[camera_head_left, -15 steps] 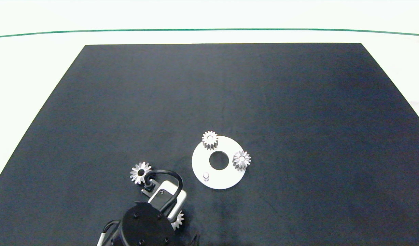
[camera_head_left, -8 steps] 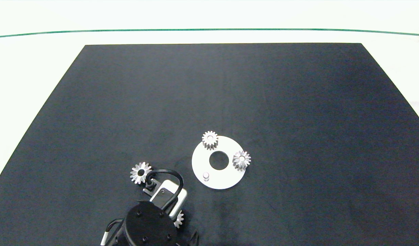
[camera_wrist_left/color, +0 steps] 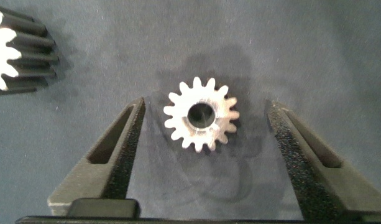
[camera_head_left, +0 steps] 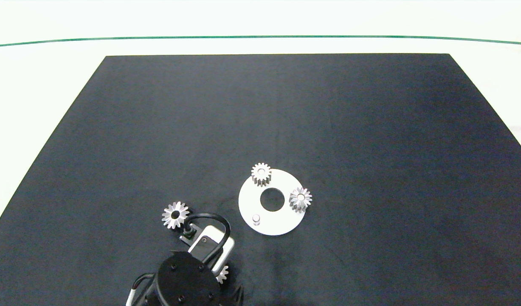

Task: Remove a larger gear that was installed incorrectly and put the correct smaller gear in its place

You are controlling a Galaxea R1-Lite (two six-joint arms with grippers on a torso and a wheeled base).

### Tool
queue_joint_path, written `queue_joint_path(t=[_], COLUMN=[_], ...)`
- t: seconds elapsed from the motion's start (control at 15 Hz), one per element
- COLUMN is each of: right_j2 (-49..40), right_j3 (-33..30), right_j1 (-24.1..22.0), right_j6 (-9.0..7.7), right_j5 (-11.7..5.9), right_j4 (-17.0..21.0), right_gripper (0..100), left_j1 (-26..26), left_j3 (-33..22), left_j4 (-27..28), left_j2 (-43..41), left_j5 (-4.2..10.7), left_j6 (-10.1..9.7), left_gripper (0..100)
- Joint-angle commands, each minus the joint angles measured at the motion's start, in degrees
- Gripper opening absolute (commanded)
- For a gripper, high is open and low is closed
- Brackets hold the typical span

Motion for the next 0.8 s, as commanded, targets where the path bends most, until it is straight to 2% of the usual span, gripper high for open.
queue_joint_path(t=[0.07,0.8], right_j2=[-0.1,-0.2], right_j3=[0.0,0.0], right_j1=[0.0,0.0], right_j6=[-0.04,0.05], right_j5=[-0.02,-0.02], right_j4=[0.1,0.1], right_gripper=[100,100], left_j1=[0.0,0.0], left_j3=[0.6,1.1], left_j4=[-1.7,-2.7], left_j2=[0.9,1.4], left_j5=[0.37,0.81], left_j6=[0.45,1.24], left_gripper=[72,50])
